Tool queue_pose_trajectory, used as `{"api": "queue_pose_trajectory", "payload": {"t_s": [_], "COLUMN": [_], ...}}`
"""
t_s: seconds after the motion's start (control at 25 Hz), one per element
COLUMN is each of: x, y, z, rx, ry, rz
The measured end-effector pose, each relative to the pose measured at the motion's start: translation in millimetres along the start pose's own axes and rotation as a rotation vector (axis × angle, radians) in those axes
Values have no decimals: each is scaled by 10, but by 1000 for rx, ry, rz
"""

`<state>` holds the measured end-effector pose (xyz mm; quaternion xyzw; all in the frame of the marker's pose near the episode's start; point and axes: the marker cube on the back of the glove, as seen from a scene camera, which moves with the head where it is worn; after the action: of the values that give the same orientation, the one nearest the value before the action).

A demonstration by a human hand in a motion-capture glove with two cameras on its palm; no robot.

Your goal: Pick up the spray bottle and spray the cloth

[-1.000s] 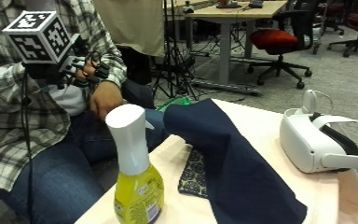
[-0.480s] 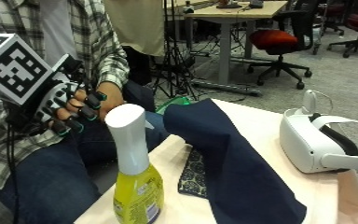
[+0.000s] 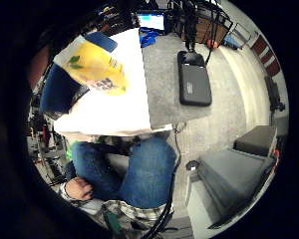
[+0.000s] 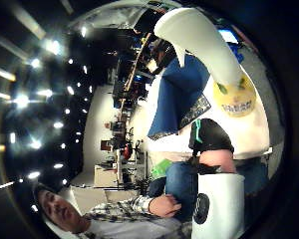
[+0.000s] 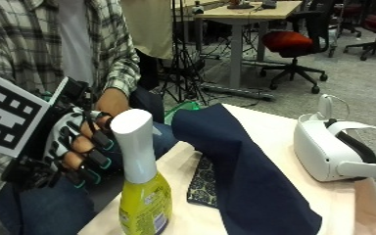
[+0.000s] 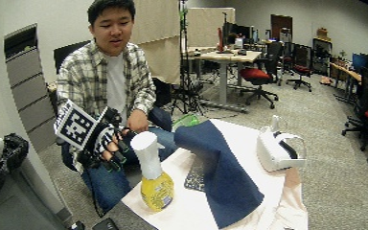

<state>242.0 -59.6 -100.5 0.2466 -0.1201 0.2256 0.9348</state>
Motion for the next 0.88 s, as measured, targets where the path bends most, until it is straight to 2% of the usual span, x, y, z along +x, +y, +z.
{"api": "queue_pose_trajectory", "payload": {"t_s": [0.24,0.52,0.88], "x": [188,281,259], "y": [-485,-1114,-1303], "z": [95,175,288], "rx": [56,200,357], "ry": [-180,-567,-682], "rz": [-10,-11,-9]}}
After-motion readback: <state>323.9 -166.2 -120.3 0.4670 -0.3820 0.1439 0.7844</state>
